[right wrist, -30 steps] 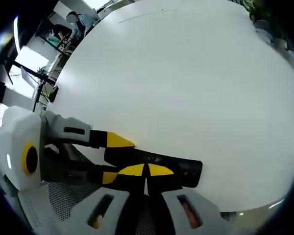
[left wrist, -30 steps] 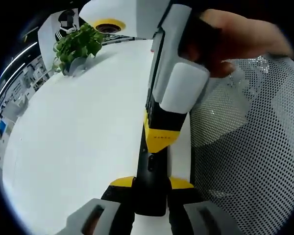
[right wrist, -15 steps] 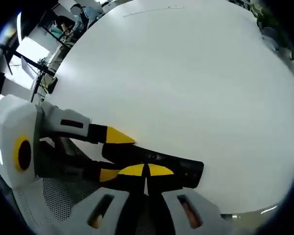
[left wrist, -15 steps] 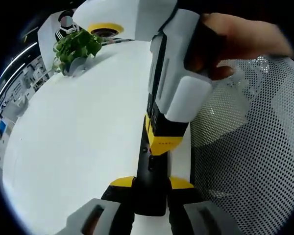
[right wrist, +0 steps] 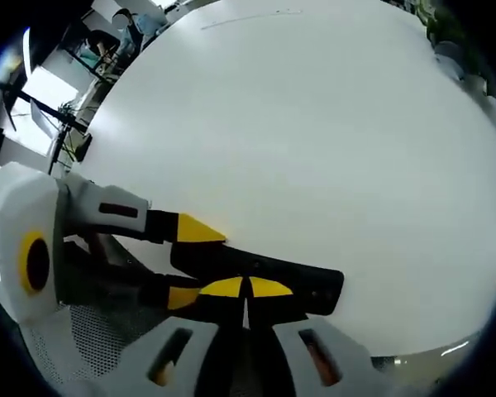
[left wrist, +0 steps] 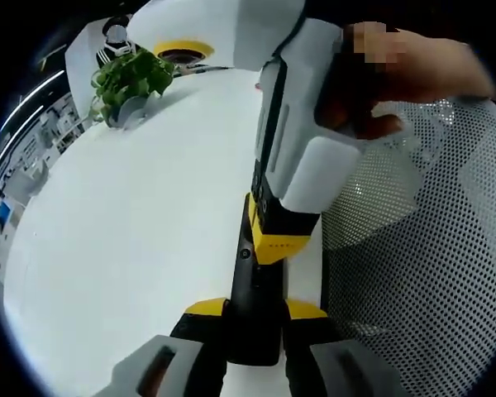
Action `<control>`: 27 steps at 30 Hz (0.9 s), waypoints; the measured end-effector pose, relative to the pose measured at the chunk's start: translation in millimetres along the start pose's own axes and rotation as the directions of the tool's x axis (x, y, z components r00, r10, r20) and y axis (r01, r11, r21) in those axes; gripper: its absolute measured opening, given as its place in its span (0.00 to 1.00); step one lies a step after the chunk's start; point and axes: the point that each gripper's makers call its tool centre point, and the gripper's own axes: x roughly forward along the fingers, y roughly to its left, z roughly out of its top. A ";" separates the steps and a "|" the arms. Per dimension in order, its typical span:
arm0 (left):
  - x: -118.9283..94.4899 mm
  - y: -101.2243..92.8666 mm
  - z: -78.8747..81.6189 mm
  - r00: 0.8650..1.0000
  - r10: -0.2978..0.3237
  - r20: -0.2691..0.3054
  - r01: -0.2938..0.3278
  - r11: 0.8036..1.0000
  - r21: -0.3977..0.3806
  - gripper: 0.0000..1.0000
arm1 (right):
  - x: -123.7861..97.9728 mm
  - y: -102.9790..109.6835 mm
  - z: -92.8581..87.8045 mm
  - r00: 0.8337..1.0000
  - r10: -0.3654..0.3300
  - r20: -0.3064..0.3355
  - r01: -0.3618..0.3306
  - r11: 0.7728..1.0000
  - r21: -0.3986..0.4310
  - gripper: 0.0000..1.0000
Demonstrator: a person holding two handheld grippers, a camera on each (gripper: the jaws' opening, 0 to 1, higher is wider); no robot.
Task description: Press the specified remote control buttons in sequence, fully releasing each button before pressing the next.
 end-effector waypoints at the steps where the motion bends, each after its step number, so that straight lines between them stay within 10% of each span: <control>1: -0.1 -0.1 -0.1 1.000 0.000 0.001 0.000 1.000 0.001 0.25 | 0.5 -1.0 0.6 1.000 -0.002 -0.001 0.002 1.000 0.002 0.00; 27: -0.6 0.9 0.0 1.000 -0.002 0.007 0.002 1.000 0.005 0.25 | -2.5 -5.2 1.3 1.000 -0.007 -0.003 0.007 1.000 0.021 0.00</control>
